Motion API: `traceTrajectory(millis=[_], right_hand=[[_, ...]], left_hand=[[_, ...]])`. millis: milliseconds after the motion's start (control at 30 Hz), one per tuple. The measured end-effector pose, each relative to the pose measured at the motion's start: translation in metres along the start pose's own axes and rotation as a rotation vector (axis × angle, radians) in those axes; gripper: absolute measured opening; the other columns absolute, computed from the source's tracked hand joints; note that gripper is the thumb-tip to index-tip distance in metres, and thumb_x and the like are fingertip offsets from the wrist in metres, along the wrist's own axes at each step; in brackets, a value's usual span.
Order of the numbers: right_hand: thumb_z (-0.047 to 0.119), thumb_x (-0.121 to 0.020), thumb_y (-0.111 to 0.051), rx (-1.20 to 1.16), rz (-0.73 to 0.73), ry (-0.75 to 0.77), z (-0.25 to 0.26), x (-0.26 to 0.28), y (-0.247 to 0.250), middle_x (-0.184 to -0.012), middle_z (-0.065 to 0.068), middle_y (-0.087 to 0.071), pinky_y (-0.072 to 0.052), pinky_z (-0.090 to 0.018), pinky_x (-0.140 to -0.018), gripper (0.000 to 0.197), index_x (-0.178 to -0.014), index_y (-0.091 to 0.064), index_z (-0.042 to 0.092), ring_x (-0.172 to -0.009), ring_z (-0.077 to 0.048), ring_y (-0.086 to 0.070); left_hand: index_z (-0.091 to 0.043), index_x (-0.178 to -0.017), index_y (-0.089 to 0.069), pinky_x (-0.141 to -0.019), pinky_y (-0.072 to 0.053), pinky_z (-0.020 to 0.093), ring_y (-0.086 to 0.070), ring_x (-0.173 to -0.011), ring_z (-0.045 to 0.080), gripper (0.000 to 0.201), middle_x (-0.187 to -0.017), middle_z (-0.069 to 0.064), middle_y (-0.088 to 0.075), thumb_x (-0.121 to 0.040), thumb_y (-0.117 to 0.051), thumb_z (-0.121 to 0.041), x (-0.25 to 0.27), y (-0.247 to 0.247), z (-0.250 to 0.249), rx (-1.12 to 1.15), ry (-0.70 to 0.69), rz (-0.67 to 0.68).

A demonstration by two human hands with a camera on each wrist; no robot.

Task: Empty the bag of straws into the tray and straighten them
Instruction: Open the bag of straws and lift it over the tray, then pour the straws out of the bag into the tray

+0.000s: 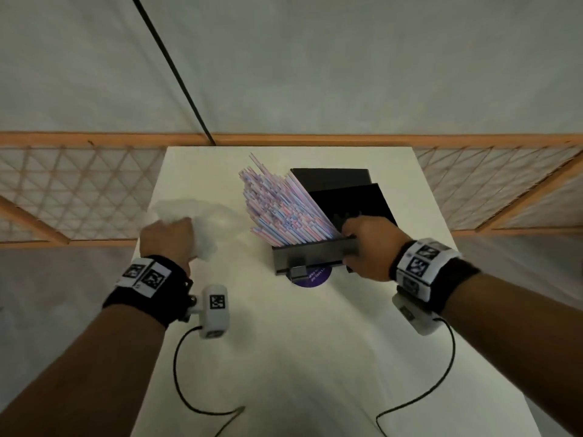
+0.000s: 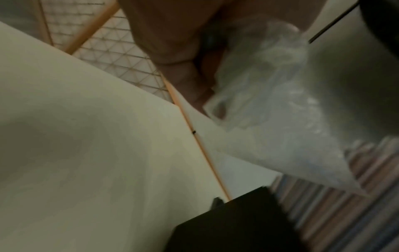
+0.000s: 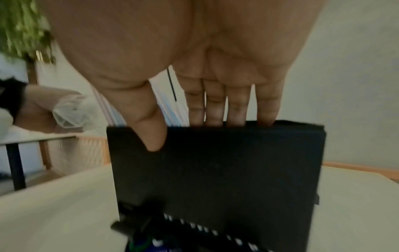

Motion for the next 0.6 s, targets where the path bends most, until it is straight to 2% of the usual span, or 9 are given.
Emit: traceTrajectory(millis=[67, 100, 167, 200, 333, 433, 467, 533, 600], right_hand=[[0.027, -0.081, -0.065, 0.090, 0.002, 0.004, -0.004, -0.006, -0.018, -0.102, -0.005, -0.064, -0.044, -0.034, -0.083, 0.020, -0.098, -0.056, 0.021, -0.097, -0.031, -0.063], [0.025, -0.083, -0.063, 0.134, -0.004, -0.002, -0.006, -0.009, -0.024, -0.105, -0.005, -0.064, -0.043, -0.036, -0.088, 0.021, -0.103, -0.056, 0.021, -0.100, -0.031, -0.062], [0.021, -0.087, -0.061, 0.144, -0.029, -0.013, -0.008, -0.012, -0.031, -0.108, -0.006, -0.063, -0.044, -0.038, -0.087, 0.021, -0.107, -0.058, 0.019, -0.102, -0.032, -0.061], [0.019, -0.088, -0.060, 0.111, -0.037, -0.005, -0.008, -0.012, -0.036, -0.108, -0.007, -0.063, -0.046, -0.038, -0.086, 0.020, -0.107, -0.059, 0.018, -0.103, -0.033, -0.060], [0.010, -0.088, -0.057, -0.001, -0.024, 0.067, 0.001, 0.006, -0.052, -0.102, -0.012, -0.061, -0.048, -0.043, -0.083, 0.014, -0.102, -0.060, 0.012, -0.098, -0.037, -0.058], [0.006, -0.088, -0.056, -0.033, -0.033, 0.113, 0.009, 0.029, -0.060, -0.101, -0.012, -0.062, -0.048, -0.041, -0.079, 0.015, -0.101, -0.062, 0.011, -0.096, -0.035, -0.057], [0.005, -0.088, -0.056, -0.042, -0.031, 0.129, 0.013, 0.036, -0.062, -0.100, -0.011, -0.062, -0.048, -0.040, -0.078, 0.015, -0.100, -0.062, 0.012, -0.095, -0.035, -0.056], [0.001, -0.084, -0.057, -0.069, -0.035, 0.166, 0.021, 0.047, -0.069, -0.094, -0.010, -0.062, -0.047, -0.040, -0.072, 0.016, -0.094, -0.062, 0.013, -0.090, -0.035, -0.056], [-0.001, -0.082, -0.058, -0.078, -0.044, 0.180, 0.027, 0.055, -0.077, -0.089, -0.009, -0.062, -0.045, -0.039, -0.067, 0.017, -0.090, -0.061, 0.013, -0.086, -0.035, -0.057]], left_hand=[[-0.001, -0.116, -0.065, -0.093, -0.052, 0.043, -0.061, -0.112, 0.042, 0.046, -0.122, 0.023, -0.066, -0.080, -0.061, -0.029, -0.002, -0.006, 0.019, -0.111, -0.011, -0.051], [0.000, -0.121, -0.062, -0.098, -0.050, 0.046, -0.058, -0.116, 0.043, 0.048, -0.128, 0.024, -0.063, -0.082, -0.059, -0.028, 0.001, -0.011, 0.021, -0.192, -0.016, -0.054], [0.000, -0.135, -0.052, -0.108, -0.040, 0.046, -0.048, -0.129, 0.043, 0.046, -0.140, 0.024, -0.053, -0.093, -0.056, -0.018, 0.003, -0.019, 0.028, -0.357, -0.083, -0.016], [0.001, -0.137, -0.049, -0.107, -0.039, 0.046, -0.046, -0.130, 0.044, 0.045, -0.141, 0.026, -0.050, -0.095, -0.055, -0.013, 0.002, -0.022, 0.031, -0.402, -0.140, -0.009], [0.002, -0.122, -0.052, -0.081, -0.041, 0.041, -0.053, -0.104, 0.047, 0.037, -0.121, 0.030, -0.047, -0.085, -0.056, 0.005, 0.003, -0.028, 0.043, -0.545, -0.325, 0.016], [0.002, -0.111, -0.057, -0.077, -0.042, 0.044, -0.052, -0.093, 0.046, 0.038, -0.112, 0.028, -0.047, -0.075, -0.057, 0.013, 0.006, -0.029, 0.055, -0.616, -0.376, 0.062], [0.001, -0.108, -0.058, -0.077, -0.041, 0.046, -0.051, -0.094, 0.046, 0.035, -0.110, 0.027, -0.048, -0.074, -0.059, 0.011, 0.004, -0.031, 0.062, -0.661, -0.388, 0.074], [-0.002, -0.107, -0.060, -0.076, -0.035, 0.043, -0.047, -0.099, 0.041, 0.030, -0.110, 0.022, -0.052, -0.077, -0.059, -0.006, -0.001, -0.033, 0.073, -0.766, -0.367, 0.164], [-0.001, -0.116, -0.059, -0.083, -0.038, 0.043, -0.046, -0.109, 0.041, 0.041, -0.117, 0.022, -0.051, -0.081, -0.062, -0.022, 0.006, -0.033, 0.071, -0.921, -0.333, 0.184]])
Point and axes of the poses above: each hand's wrist, its own x-axis away from the middle knuckle, its own y-axis out of the back of the hand, z = x × y, the point moved 3 cm from there along -x, towards the middle knuckle
